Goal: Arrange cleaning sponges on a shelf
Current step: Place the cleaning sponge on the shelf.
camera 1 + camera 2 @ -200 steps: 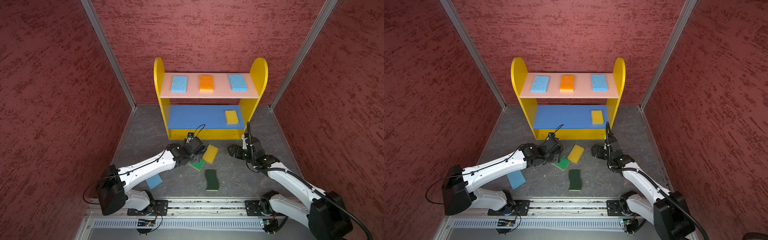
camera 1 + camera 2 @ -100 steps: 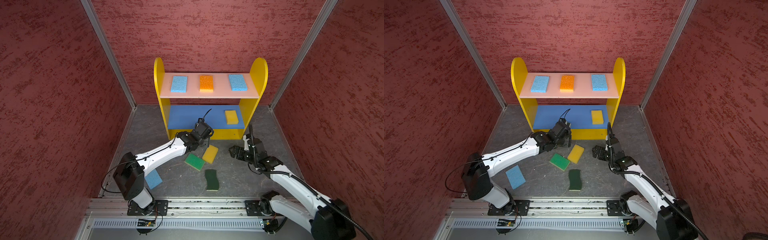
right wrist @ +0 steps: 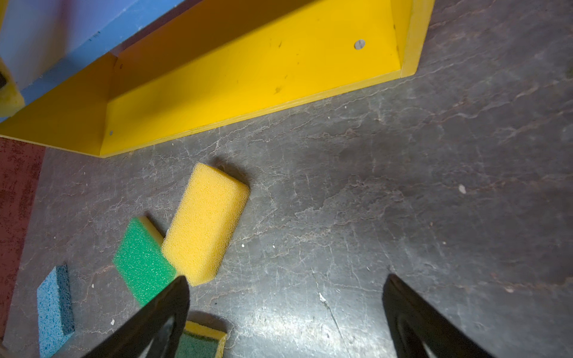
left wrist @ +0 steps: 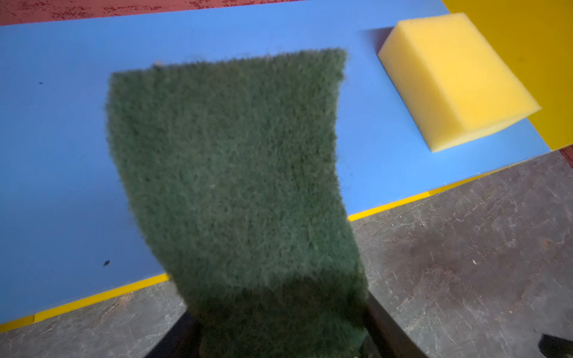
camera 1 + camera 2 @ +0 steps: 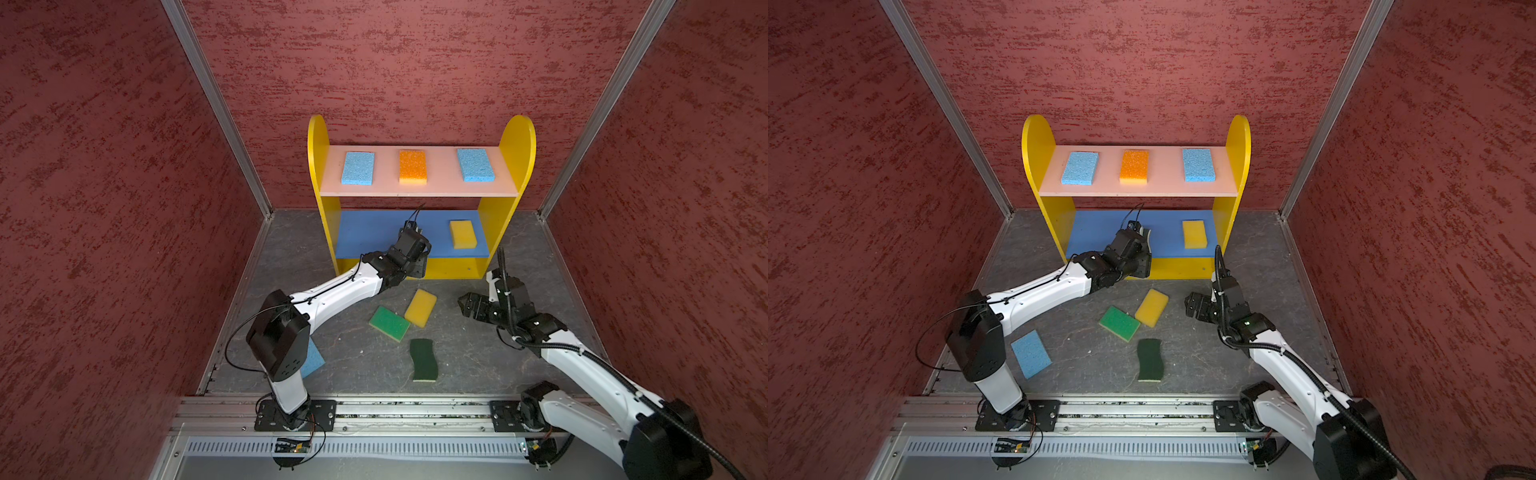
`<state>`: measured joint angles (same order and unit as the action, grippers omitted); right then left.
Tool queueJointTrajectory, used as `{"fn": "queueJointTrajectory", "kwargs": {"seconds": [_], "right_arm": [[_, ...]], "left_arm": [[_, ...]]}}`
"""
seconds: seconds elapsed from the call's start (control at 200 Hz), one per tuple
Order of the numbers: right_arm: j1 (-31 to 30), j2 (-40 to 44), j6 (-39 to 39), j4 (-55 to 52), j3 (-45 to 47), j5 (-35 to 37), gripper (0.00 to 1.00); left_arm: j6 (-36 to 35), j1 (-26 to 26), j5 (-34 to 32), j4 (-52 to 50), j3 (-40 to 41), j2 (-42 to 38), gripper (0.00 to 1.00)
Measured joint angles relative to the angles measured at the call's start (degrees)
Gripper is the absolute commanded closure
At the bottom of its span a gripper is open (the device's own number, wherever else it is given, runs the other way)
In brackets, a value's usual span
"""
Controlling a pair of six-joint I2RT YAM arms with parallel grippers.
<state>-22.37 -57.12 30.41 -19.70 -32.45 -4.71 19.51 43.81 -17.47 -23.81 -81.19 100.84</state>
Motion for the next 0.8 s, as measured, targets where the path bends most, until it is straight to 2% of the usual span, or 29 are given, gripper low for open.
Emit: {"fn": "queueJointTrajectory", "kwargs": {"seconds": [0.451,0.802], "right_arm": [[0.0,-2.6,-1.5,-0.2,-1.6,0.0,0.02],[0.0,-6.3,-2.3,0.3,-3.1,-0.1,0.02]], "left_arm": [[-1.4,-1.4,-2.4,7.6,-1.4,3.7,0.34],[-1.4,-1.6,-4.6,8.9,-2.7,6.0,0.34]]}}
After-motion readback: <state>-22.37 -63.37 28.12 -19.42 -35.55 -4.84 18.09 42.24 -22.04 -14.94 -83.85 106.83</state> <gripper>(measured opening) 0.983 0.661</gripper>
